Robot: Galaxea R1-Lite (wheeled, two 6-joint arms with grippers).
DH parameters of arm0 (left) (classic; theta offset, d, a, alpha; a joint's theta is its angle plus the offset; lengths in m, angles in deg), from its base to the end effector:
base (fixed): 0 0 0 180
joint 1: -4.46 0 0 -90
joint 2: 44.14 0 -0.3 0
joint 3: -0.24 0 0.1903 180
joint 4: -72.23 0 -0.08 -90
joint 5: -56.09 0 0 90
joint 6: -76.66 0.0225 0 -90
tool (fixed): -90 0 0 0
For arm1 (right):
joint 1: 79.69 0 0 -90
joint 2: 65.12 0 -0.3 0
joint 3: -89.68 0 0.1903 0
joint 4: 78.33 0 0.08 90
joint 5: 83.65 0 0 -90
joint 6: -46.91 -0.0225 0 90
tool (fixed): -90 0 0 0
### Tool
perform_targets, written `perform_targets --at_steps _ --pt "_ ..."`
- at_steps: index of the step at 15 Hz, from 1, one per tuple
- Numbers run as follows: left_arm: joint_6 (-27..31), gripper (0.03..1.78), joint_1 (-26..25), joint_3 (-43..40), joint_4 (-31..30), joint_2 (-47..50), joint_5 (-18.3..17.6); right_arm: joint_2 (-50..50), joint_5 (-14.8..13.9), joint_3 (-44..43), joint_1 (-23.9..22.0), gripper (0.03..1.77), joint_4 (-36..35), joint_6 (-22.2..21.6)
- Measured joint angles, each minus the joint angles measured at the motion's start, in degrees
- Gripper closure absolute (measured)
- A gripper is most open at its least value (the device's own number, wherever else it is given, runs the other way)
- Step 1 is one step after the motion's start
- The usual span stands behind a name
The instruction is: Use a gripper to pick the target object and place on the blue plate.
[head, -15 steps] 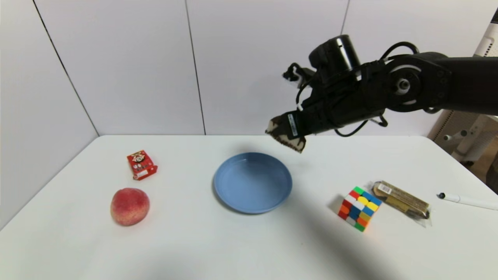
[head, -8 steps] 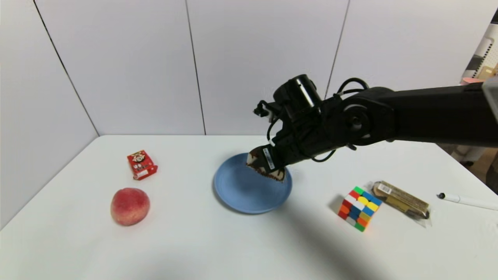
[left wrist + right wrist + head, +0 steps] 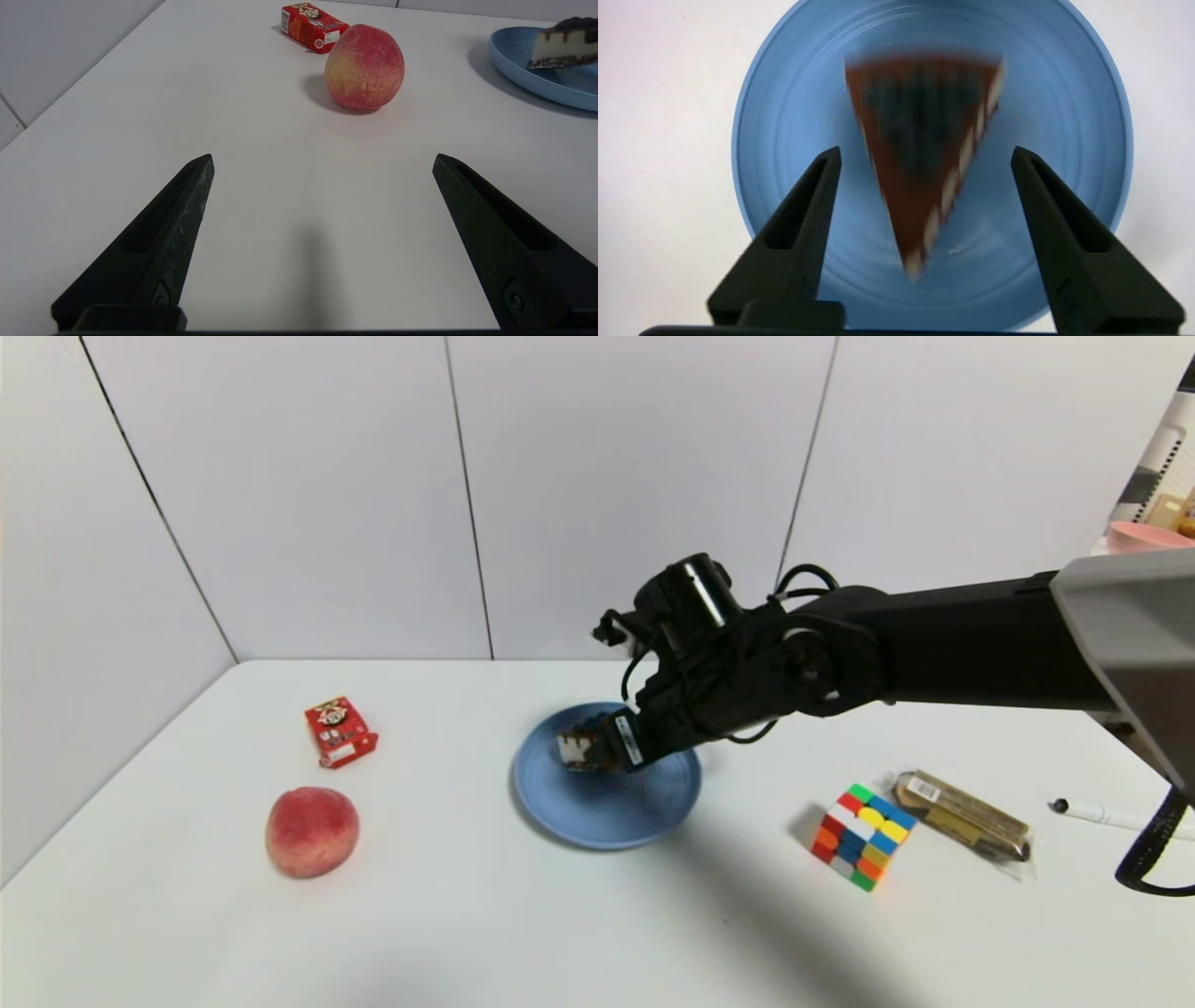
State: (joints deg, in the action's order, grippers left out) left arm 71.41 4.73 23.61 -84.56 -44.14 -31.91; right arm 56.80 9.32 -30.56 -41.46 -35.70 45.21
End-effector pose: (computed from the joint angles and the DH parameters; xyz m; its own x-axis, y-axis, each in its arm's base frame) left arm -0.0228 0.0009 0.0758 0.9995 0.0302 0.0028 -0.0298 0.9953 -0.0916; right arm 0.3309 0.2622 0.1775 0.5293 0.4829 -0.6976 -0.6305 0.7740 0.0574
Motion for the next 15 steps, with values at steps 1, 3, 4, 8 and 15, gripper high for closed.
perform_targets --at_steps 1,3,4,8,15 --pt "-0.01 0.12 0.00 0.00 0.02 0.00 0.00 -0.76 0.07 0.13 0.00 0.45 0.13 0.00" --pt "-0.01 0.12 0.00 0.00 0.00 0.00 -0.02 -3.45 0.09 1.07 0.13 0.37 0.33 0.15" --pt "-0.01 0.12 0.00 0.00 0.00 0.00 0.00 -5.22 0.05 1.79 0.13 0.34 0.33 0.11" --pt "0.00 0.12 0.00 0.00 0.02 0.00 -0.02 -16.87 -0.20 9.07 -1.60 0.24 0.35 -0.13" --pt "-0.01 0.12 0.00 0.00 0.00 0.00 -0.02 -53.04 -1.05 41.81 -16.96 0.15 -0.38 0.09"
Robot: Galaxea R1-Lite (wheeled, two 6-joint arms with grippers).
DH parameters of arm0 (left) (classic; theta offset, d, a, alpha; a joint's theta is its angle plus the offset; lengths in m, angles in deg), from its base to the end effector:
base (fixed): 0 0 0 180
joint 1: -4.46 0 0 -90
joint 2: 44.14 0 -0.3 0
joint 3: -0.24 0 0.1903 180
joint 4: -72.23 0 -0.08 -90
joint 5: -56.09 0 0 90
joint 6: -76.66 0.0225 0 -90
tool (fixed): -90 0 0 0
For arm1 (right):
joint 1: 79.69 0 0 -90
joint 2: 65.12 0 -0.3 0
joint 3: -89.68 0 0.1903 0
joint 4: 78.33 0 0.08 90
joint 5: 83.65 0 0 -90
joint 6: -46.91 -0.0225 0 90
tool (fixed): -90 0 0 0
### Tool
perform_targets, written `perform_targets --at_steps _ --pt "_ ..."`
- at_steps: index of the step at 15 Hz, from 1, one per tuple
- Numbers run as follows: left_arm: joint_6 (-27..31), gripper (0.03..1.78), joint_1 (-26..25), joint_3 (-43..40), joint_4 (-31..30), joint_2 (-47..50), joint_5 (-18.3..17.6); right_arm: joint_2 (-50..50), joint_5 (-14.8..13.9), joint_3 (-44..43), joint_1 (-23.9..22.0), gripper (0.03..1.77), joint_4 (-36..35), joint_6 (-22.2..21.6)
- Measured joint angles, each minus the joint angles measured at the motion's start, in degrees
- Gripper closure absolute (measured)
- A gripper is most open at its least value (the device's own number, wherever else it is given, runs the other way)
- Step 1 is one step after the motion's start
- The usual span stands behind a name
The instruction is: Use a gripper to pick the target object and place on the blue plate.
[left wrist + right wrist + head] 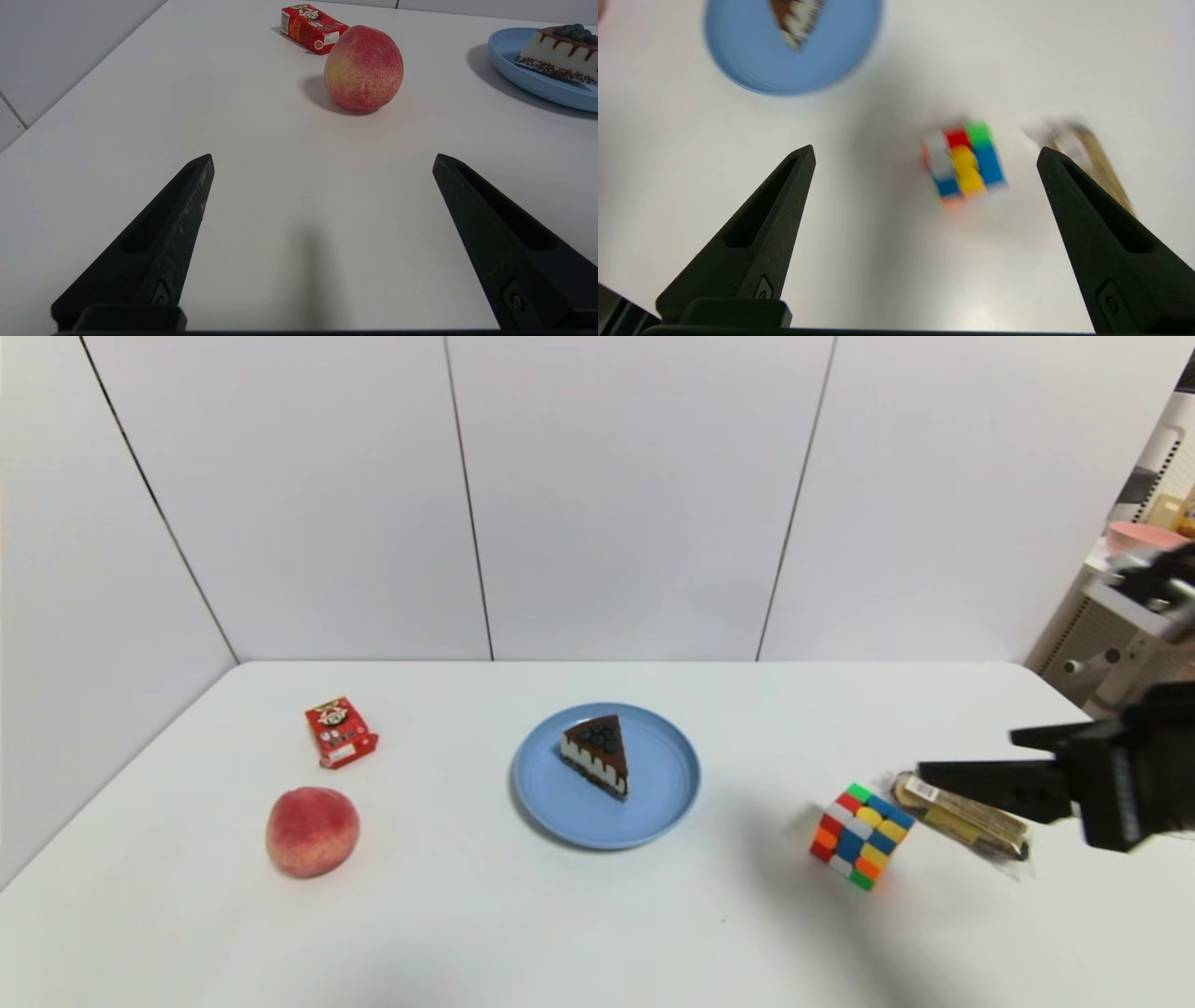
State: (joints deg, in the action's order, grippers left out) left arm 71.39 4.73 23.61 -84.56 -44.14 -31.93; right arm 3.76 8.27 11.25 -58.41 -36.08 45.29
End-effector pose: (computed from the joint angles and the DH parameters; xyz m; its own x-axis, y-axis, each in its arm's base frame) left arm -0.0228 0.0009 0.0758 0.9996 0.0298 0.0028 -0.0295 0.9953 -0.0919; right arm 0.1542 0.0609 0.2561 0.7715 0.3365 -0.5399 -0.3746 0.9262 0.0419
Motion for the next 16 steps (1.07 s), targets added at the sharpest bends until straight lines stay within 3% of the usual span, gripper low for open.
perform_targets --at_steps 3,5,10,13,16 --pt "0.00 0.12 0.00 0.00 0.00 0.00 -0.02 -16.40 0.00 15.79 -11.65 0.13 -4.78 0.00" --pt "0.00 0.12 0.00 0.00 0.00 0.00 -0.02 -25.99 0.07 26.32 -16.73 0.12 -11.06 0.20" --pt "0.00 0.12 0.00 0.00 0.02 0.00 0.00 -46.20 0.27 50.21 -20.98 0.11 -29.11 7.05" --pt "-0.02 0.12 0.00 0.00 0.00 0.00 0.02 -55.76 0.05 54.16 -21.30 0.11 -25.33 9.25" --pt "-0.05 0.12 0.00 0.00 0.00 0.00 0.00 -63.40 -0.28 54.93 -21.27 0.11 -19.35 7.95"
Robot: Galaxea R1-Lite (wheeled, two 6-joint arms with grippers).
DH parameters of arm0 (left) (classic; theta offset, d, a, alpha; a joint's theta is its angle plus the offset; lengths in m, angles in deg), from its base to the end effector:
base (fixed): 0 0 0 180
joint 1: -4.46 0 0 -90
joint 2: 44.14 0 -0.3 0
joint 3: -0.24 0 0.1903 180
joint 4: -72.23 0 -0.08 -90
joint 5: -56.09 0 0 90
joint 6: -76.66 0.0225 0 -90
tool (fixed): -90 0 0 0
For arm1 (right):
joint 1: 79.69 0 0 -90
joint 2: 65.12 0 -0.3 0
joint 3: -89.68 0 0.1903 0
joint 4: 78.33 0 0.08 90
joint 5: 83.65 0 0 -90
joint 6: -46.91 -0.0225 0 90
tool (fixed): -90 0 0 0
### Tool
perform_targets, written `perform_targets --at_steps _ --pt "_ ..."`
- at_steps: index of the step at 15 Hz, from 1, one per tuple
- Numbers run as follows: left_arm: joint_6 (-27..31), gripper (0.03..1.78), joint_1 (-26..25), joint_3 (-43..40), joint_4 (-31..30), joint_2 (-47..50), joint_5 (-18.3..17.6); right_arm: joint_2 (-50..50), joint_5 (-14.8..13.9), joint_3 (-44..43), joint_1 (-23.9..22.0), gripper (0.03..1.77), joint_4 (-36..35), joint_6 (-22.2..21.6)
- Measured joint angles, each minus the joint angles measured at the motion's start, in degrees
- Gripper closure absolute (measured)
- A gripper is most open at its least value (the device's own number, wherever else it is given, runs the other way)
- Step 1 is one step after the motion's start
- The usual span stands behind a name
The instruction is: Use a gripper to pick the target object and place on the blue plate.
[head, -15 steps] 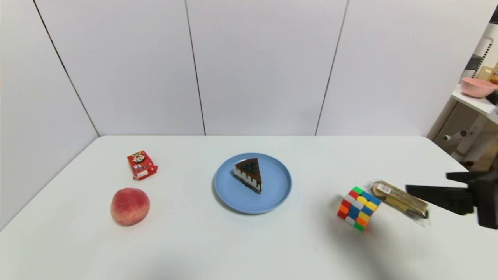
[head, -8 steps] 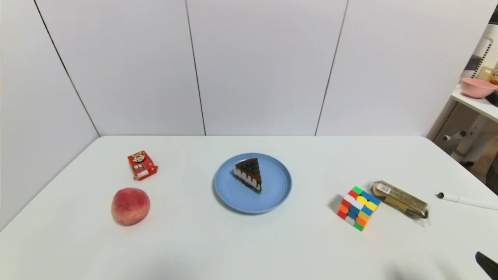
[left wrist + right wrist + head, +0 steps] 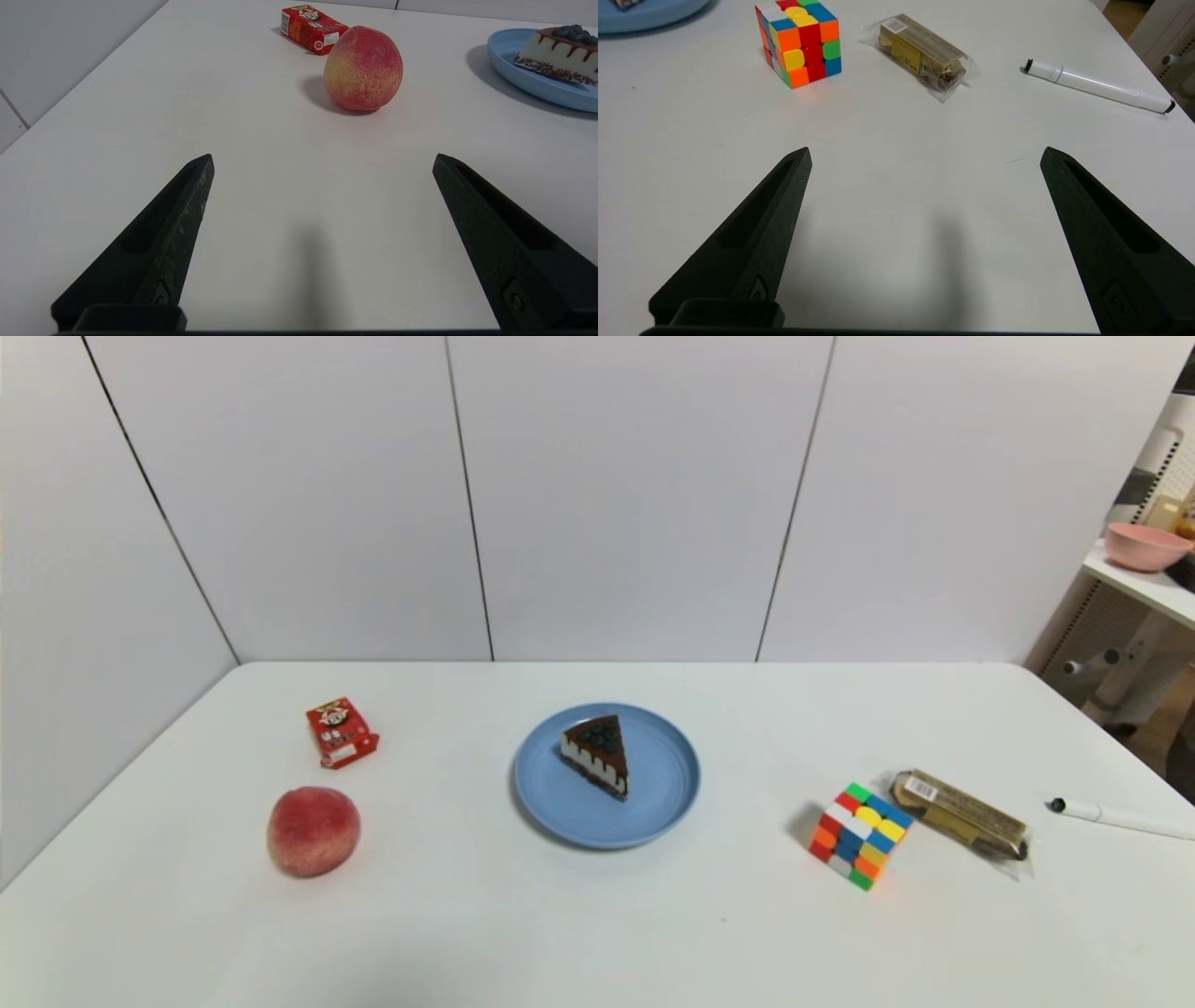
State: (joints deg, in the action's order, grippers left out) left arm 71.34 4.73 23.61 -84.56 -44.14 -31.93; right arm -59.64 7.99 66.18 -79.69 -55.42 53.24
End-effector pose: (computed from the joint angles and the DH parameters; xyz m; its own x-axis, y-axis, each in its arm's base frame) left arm -0.0228 0.0009 0.0758 0.9996 0.0298 0.0028 -0.0295 0.9952 -0.0928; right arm -0.0155 0.0006 0.0788 0.9960 0.0286 -0.0852 -0.0377 0.9935 -0.1074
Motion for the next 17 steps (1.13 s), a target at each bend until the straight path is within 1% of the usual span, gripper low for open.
perform_targets --at_steps 2,3,9,17 --pt "0.06 0.12 0.00 0.00 0.00 0.00 0.02 -3.17 -0.07 0.06 0.10 0.11 0.33 -1.79" --pt "0.02 0.12 0.00 0.00 0.00 0.00 0.02 -4.05 -0.13 0.06 0.13 0.11 0.35 -2.01" --pt "0.05 0.12 0.00 0.02 0.02 0.00 0.00 -5.61 -0.13 0.13 0.13 0.11 0.39 -1.58" --pt "0.05 0.12 0.00 0.00 0.00 0.00 0.00 -5.68 -0.17 0.13 0.16 0.11 0.37 -2.32"
